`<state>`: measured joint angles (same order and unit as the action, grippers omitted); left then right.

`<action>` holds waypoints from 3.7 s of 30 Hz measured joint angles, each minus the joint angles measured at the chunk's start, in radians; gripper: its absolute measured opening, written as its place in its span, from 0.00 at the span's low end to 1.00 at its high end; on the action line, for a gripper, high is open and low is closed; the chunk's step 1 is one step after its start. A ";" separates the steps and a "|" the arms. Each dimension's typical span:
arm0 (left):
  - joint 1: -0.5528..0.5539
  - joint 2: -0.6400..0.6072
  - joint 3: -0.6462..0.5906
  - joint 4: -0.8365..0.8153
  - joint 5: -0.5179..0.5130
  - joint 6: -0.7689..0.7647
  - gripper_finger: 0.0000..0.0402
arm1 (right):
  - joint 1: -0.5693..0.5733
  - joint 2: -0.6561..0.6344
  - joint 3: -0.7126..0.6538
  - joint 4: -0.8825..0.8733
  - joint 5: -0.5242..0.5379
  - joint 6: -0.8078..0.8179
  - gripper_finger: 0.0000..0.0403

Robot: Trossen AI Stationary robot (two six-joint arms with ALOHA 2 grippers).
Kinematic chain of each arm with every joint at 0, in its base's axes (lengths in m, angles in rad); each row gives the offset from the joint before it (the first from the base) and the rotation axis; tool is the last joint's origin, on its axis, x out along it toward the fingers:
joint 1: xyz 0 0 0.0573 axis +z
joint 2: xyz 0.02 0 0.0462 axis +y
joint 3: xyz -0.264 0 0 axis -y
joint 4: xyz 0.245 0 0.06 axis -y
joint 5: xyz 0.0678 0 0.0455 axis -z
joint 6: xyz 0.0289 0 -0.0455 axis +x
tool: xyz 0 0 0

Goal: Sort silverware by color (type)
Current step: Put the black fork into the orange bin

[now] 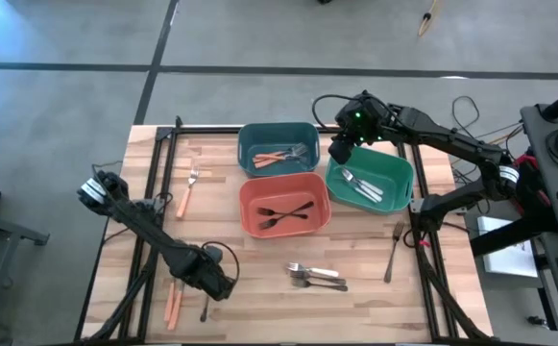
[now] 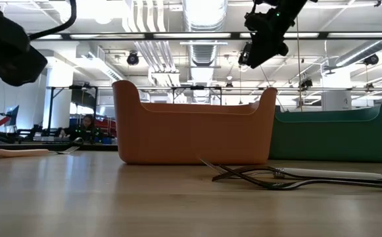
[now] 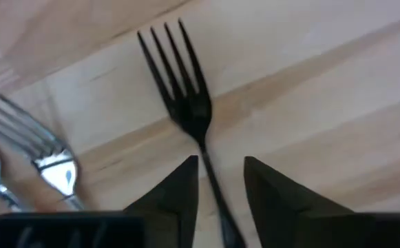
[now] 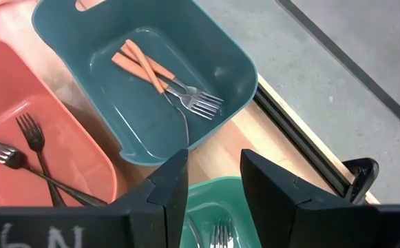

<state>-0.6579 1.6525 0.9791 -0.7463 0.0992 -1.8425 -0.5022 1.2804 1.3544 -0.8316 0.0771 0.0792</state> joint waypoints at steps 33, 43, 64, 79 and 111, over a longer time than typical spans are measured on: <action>-0.041 0.112 0.003 0.048 0.048 -0.029 0.02 | 0.000 0.000 0.000 -0.002 -0.006 0.000 0.31; -0.032 -0.056 -0.003 -0.085 0.038 0.016 0.00 | 0.000 0.000 0.000 -0.002 -0.006 -0.001 0.31; 0.442 -0.408 0.187 -0.170 -0.303 0.913 0.00 | 0.000 0.000 -0.001 -0.001 0.003 -0.012 0.31; 0.814 -0.112 0.475 -0.150 -0.116 1.755 0.00 | 0.000 -0.027 -0.002 -0.004 0.003 0.007 0.31; 0.859 0.258 0.561 -0.029 0.131 2.037 0.00 | 0.000 -0.162 -0.001 -0.001 0.003 0.106 0.31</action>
<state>0.2012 1.9105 1.5396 -0.7752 0.2298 0.1949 -0.5022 1.1182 1.3533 -0.8326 0.0804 0.1852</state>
